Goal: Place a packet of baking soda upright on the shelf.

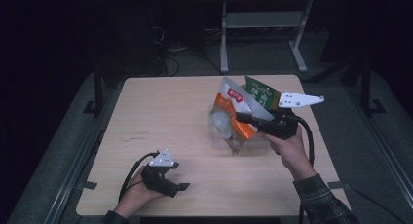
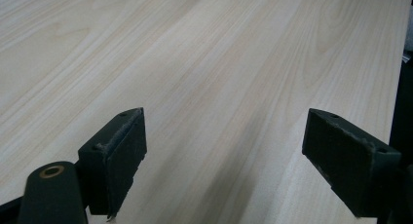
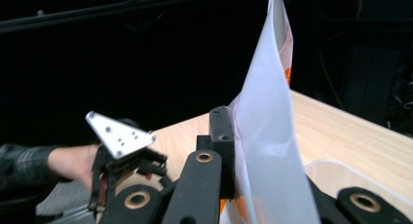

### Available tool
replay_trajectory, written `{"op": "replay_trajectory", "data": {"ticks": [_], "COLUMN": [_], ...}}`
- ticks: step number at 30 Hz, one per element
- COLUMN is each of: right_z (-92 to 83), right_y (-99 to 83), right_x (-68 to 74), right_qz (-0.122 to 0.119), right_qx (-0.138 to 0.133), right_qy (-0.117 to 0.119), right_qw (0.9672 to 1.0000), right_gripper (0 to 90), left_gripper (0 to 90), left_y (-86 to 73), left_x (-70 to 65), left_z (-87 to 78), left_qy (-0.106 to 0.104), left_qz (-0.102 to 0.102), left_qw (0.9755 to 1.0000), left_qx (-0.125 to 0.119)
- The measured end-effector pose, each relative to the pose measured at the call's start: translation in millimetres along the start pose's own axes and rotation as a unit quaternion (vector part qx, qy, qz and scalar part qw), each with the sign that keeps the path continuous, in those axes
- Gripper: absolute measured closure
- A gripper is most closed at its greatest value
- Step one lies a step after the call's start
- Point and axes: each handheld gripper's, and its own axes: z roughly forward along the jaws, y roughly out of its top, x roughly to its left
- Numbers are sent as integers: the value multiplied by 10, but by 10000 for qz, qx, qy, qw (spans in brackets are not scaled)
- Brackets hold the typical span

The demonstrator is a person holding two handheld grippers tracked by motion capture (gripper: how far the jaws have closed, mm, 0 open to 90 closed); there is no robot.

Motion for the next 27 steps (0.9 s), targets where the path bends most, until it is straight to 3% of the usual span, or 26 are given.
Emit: {"op": "replay_trajectory", "data": {"ticks": [9, 17, 27], "right_z": [119, 283, 347], "right_y": [44, -4, -129], "right_x": [-230, -377, -504], "right_qz": [132, 99, 189], "right_qx": [-77, 111, 300], "right_qy": [-256, -452, -593], "right_qw": [9996, 9989, 9976], "right_gripper": [900, 900, 900], "left_gripper": [157, 157, 157], "left_y": [-12, -14, -13], "left_x": [16, 26, 24], "left_z": [19, 12, 11], "left_qy": [34, 45, 52], "left_qz": [-30, 28, 44], "left_qw": [10000, 10000, 10000], "left_qx": [-20, 9, 6]}}
